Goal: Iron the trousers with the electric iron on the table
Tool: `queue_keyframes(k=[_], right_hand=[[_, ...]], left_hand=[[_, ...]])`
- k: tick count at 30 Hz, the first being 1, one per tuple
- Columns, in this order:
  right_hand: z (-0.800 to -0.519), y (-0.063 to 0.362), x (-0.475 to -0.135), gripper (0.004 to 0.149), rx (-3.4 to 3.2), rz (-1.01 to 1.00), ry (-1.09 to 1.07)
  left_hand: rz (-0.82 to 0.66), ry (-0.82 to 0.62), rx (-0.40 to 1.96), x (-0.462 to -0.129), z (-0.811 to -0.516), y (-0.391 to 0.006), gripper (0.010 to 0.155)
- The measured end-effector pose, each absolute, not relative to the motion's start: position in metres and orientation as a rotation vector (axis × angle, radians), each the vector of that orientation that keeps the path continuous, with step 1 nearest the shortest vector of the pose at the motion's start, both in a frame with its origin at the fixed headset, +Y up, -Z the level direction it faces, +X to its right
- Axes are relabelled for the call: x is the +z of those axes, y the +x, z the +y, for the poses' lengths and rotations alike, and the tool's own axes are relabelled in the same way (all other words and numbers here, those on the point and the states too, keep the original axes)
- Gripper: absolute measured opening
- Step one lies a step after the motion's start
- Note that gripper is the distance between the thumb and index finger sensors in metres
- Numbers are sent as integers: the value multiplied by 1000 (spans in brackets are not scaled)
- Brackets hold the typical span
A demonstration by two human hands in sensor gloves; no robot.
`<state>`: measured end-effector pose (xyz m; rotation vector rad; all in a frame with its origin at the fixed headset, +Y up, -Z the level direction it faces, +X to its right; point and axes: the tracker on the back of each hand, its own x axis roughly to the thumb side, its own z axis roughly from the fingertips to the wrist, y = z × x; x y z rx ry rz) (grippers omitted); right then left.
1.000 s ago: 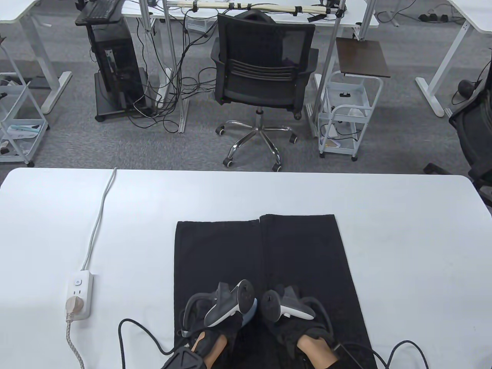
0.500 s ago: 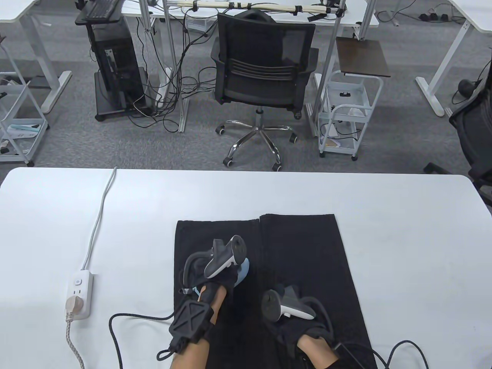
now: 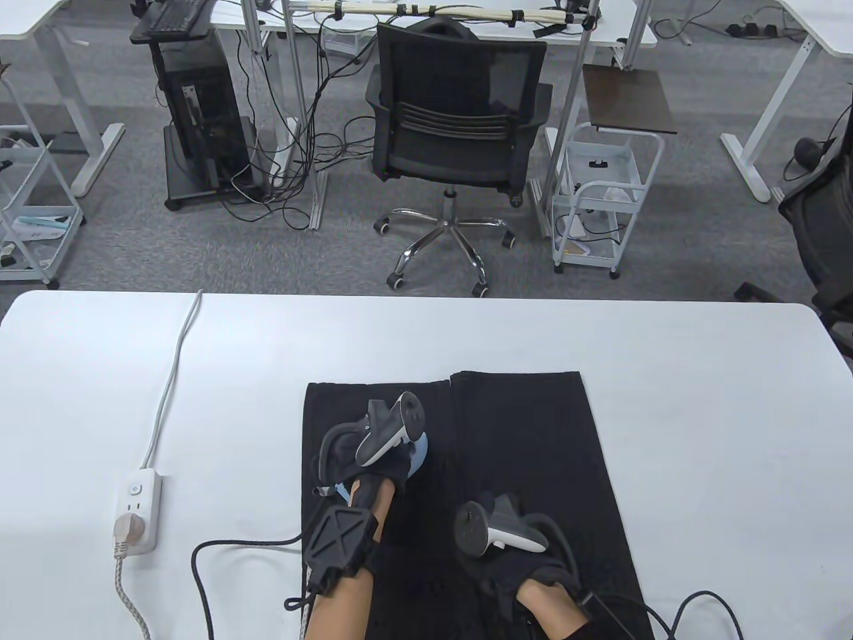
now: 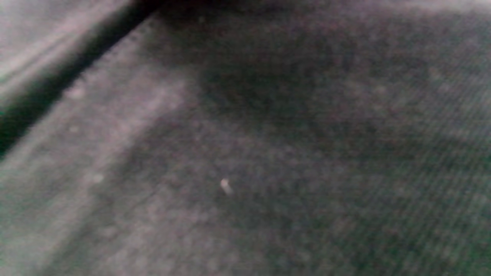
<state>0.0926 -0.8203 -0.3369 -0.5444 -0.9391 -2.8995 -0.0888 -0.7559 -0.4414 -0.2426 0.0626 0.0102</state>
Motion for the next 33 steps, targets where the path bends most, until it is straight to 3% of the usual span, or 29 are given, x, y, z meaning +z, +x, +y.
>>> queue_keyframes(k=[18, 30, 33], right_hand=[[-821, 94, -338, 71, -2905, -944, -549], [-820, 94, -337, 71, -2902, -932, -544], [-814, 97, -338, 70, -2960, -826, -570]], left_hand=[[-177, -225, -22, -314, -758, -72, 43], [-185, -239, -10, -330, -758, -73, 43], [-192, -243, -14, -331, -758, -72, 44]])
